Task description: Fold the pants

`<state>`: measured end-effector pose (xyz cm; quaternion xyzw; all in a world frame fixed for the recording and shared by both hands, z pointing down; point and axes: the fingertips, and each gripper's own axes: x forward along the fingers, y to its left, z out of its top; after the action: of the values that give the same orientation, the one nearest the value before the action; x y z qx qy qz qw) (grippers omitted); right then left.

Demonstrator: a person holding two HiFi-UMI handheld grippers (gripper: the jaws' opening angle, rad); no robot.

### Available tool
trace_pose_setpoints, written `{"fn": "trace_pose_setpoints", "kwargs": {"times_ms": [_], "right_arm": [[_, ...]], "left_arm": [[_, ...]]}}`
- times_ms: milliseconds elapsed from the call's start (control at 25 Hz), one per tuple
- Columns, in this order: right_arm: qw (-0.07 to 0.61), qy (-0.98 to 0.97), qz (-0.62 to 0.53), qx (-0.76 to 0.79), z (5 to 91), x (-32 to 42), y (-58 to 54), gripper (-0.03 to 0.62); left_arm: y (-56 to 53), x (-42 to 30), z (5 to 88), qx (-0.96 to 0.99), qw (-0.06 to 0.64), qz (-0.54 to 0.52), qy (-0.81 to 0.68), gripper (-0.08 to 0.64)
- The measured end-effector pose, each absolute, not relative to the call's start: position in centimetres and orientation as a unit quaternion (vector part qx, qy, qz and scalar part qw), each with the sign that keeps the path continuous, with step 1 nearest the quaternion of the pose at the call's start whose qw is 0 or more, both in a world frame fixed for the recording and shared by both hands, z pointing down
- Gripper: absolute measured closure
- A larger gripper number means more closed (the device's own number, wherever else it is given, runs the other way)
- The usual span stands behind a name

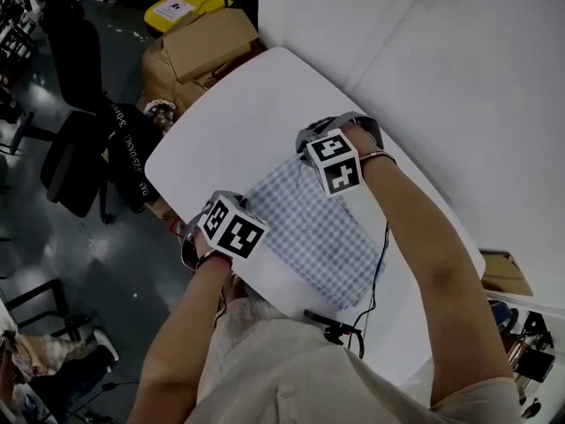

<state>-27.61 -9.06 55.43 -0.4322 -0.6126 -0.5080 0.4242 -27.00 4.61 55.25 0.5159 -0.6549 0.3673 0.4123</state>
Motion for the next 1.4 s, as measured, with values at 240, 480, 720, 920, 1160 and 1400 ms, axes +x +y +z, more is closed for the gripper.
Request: {"fn": "trace_pose_setpoints", "kwargs": {"times_ms": [240,480,720,920,1160,1400], "right_arm": [[0.389,-0.661,-0.516,-0.381,49.9,-30.1,-10.1,0.541],[0.380,-0.660,-0.519,-0.389,47.5,-25.5,-10.7,0.541],[0.375,-0.668,-0.515,-0.384,47.6,-16.5,-11.3,0.541],[0.391,-0.675,-0.503,-0.372,51.1,-8.9,-11.8,0.541],[0.404,-0.686,-0.489,-0.356,54.2,-3.9,-12.3,0.541],[0.412,-0.675,-0.503,-0.349,56.9,-1.1,-12.6,0.540]], "left_arm": [[3.6,-30.0,48.8,0.507,0.344,0.421,-0.669,0.532],[2.8,-24.1,46.6,0.551,0.349,0.384,-0.653,0.532],[2.1,-14.1,47.4,0.610,0.351,0.360,-0.613,0.532],[1.6,-6.8,49.9,0.640,0.354,0.376,-0.569,0.532],[1.0,-0.6,52.8,0.660,0.357,0.396,-0.529,0.532],[0.6,2.2,56.1,0.652,0.362,0.421,-0.517,0.531]]}}
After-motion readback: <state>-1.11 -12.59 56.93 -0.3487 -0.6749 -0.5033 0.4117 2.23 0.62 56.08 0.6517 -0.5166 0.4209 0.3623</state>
